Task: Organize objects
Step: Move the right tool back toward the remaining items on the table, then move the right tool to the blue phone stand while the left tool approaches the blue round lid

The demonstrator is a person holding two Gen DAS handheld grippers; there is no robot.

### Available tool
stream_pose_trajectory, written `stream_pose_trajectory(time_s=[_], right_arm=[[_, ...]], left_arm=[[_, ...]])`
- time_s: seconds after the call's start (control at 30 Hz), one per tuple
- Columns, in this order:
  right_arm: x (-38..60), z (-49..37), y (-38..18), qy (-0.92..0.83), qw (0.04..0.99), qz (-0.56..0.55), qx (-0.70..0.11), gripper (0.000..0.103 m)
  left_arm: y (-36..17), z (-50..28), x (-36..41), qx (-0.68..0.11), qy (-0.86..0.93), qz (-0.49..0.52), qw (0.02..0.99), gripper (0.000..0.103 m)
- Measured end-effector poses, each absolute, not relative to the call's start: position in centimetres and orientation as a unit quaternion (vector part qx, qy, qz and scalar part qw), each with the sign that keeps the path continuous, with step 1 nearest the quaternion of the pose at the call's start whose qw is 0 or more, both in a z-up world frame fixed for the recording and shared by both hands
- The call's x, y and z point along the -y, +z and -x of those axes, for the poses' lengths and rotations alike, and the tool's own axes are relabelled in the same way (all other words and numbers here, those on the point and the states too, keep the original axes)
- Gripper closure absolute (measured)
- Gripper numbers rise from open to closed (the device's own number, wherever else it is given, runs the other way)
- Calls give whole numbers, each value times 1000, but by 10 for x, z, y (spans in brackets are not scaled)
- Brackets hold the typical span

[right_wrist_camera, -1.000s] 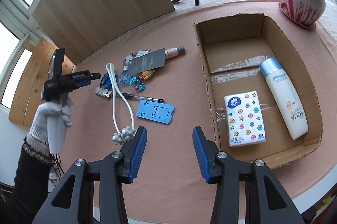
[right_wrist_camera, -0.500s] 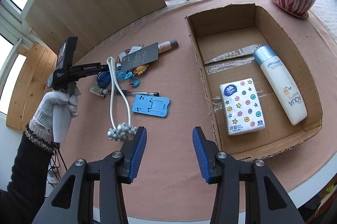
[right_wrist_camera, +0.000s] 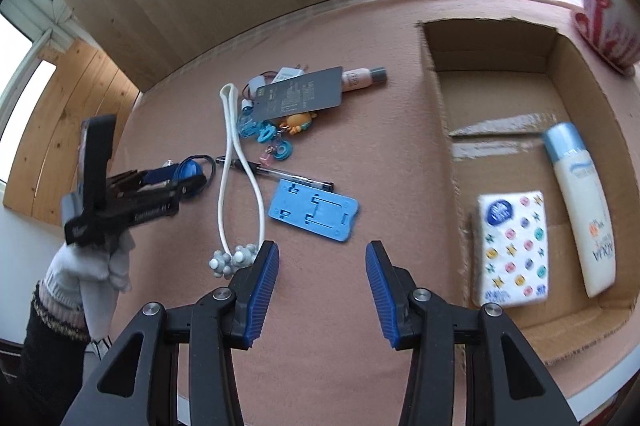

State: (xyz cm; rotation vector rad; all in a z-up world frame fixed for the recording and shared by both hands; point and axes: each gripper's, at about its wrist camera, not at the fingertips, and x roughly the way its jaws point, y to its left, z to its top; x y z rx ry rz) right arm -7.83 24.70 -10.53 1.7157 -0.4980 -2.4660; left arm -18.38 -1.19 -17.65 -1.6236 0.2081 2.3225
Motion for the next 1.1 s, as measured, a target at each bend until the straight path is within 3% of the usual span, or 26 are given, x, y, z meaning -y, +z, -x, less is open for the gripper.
stream_pose_trajectory(time_s=[0.2,0.47,1.1], right_arm=[[-235,107,-121,-796,72,-586,132,61],[-231,134,-144,-783,65,-610,102,61],[-236,137,-164,-748,86,-646,126,58]], left_arm=[[-177,140,15,-63,807,560,174,47],[-161,117,49,33,813,560,157,47],[-179,210,42,58,807,578,108,47]])
